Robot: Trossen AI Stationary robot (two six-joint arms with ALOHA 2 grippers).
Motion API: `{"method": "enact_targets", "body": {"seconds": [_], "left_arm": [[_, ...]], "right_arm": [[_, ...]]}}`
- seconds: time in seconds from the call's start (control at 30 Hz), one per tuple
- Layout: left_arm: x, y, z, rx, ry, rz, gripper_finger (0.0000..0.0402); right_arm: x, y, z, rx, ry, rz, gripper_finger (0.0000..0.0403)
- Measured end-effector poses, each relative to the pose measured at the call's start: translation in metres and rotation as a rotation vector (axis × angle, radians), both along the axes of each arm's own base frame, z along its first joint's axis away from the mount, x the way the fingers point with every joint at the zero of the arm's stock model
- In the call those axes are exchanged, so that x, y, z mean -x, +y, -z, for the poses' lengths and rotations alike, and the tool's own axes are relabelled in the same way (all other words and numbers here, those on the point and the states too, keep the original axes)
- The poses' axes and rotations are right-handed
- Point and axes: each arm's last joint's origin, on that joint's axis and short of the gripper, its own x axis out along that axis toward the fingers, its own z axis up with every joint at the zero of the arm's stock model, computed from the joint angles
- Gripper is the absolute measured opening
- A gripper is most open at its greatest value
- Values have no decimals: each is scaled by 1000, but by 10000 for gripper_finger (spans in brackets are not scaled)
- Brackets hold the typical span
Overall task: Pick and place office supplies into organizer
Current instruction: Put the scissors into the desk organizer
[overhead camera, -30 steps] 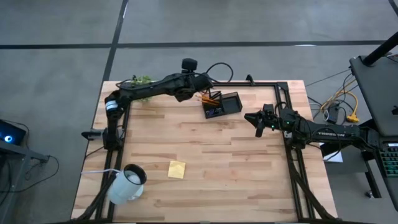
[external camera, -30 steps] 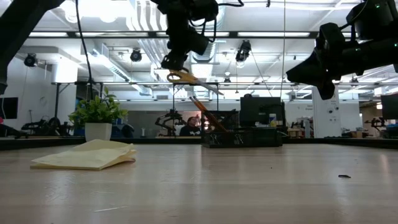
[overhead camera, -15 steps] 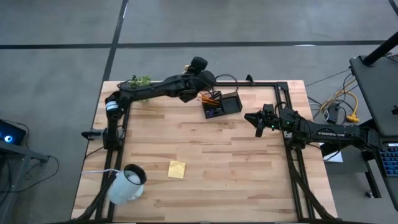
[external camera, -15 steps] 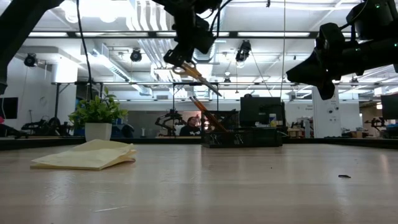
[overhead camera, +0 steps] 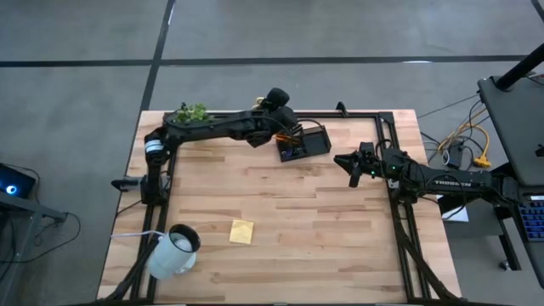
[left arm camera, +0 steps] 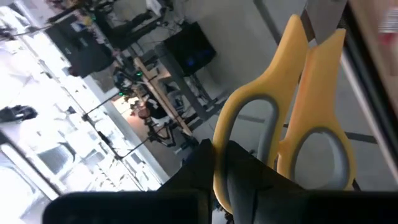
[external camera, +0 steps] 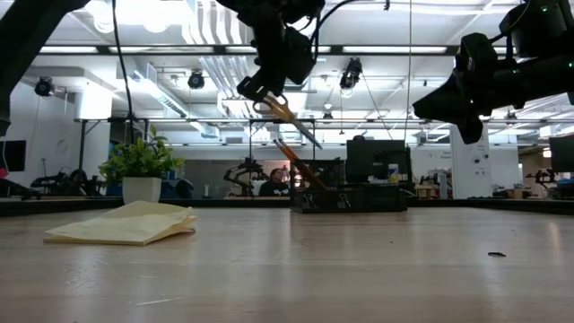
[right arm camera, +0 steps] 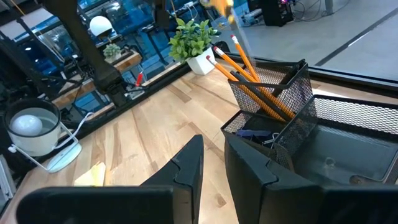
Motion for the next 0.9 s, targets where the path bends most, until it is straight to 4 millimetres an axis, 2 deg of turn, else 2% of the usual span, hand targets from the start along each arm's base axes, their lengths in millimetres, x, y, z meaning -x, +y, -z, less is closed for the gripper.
{"method": "enact_targets", "body": {"seconds": [0.3,0.47,0.9], "left_arm": [[-6,5,0,-49,41,51,6],[-6,8,11,-51,95,62,6],[-33,18,50,-86,178,86,6]], "right_arm": [[0,0,0,0,0,0,57],[0,0,0,0,1,0,57],[0,0,3,-8,28,0,57]]}}
